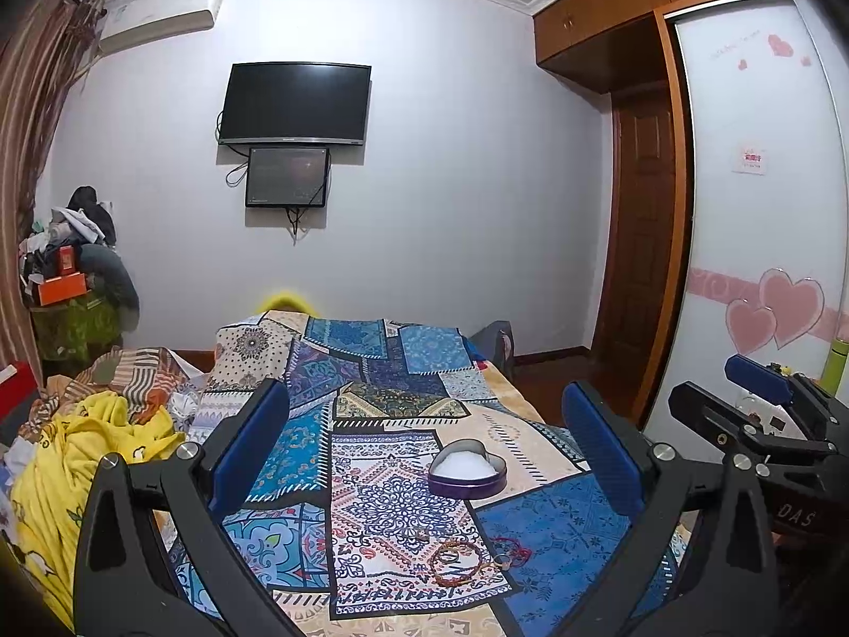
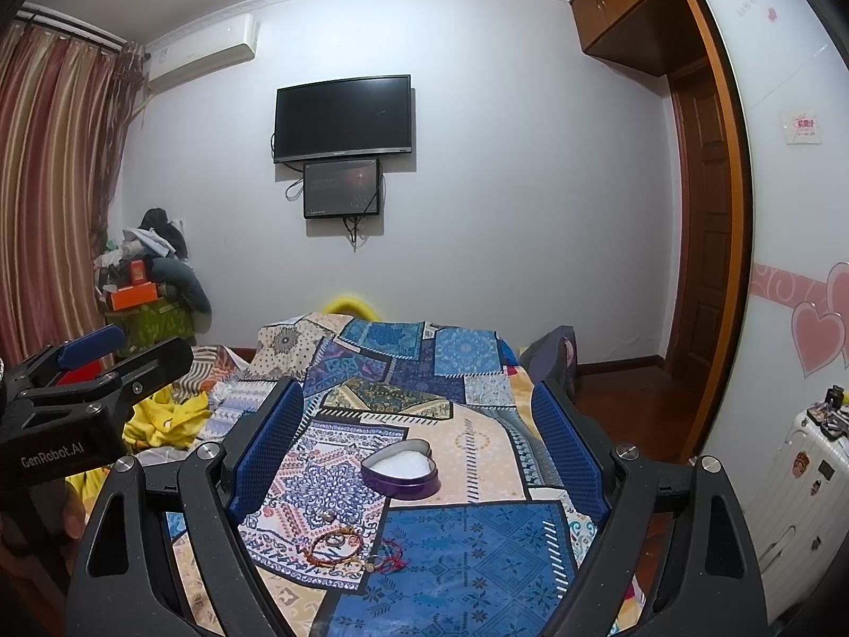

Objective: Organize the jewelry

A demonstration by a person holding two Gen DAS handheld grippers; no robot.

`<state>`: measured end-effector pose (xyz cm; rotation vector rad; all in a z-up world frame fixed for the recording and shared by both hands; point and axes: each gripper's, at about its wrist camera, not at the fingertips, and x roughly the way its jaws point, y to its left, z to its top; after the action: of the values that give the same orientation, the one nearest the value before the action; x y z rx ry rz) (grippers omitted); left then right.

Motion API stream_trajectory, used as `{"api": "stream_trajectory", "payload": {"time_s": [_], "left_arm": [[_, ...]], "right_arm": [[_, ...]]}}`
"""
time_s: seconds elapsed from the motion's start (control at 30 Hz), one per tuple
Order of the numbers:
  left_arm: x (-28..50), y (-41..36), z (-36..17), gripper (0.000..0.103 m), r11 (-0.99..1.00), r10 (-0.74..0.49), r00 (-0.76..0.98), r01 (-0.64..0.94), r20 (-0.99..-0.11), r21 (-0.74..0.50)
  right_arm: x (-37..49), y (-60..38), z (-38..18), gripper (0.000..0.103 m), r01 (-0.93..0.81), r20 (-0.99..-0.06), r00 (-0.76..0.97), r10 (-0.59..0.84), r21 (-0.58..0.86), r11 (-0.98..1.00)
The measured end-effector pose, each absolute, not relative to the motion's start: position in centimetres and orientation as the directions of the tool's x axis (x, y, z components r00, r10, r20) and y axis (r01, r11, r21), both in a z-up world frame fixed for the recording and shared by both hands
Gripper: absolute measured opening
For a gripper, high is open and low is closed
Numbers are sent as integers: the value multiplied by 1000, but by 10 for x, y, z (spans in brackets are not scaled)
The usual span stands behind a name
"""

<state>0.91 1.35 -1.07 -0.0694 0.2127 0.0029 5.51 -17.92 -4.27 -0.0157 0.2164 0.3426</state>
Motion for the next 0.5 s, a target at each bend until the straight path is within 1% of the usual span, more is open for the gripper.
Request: {"api": "stream_trajectory", "payload": {"time_s": [0.33, 0.5], "left_arm": [[16, 17, -14, 103, 997, -9, 974, -7, -225, -73], [25, 19, -19, 103, 997, 0, 967, -19, -257, -73]], "right_arm": [[61, -178, -46, 86, -329, -238, 916, 322, 9, 944], [68, -175, -51, 86, -324, -270, 911, 313, 2, 946]]}}
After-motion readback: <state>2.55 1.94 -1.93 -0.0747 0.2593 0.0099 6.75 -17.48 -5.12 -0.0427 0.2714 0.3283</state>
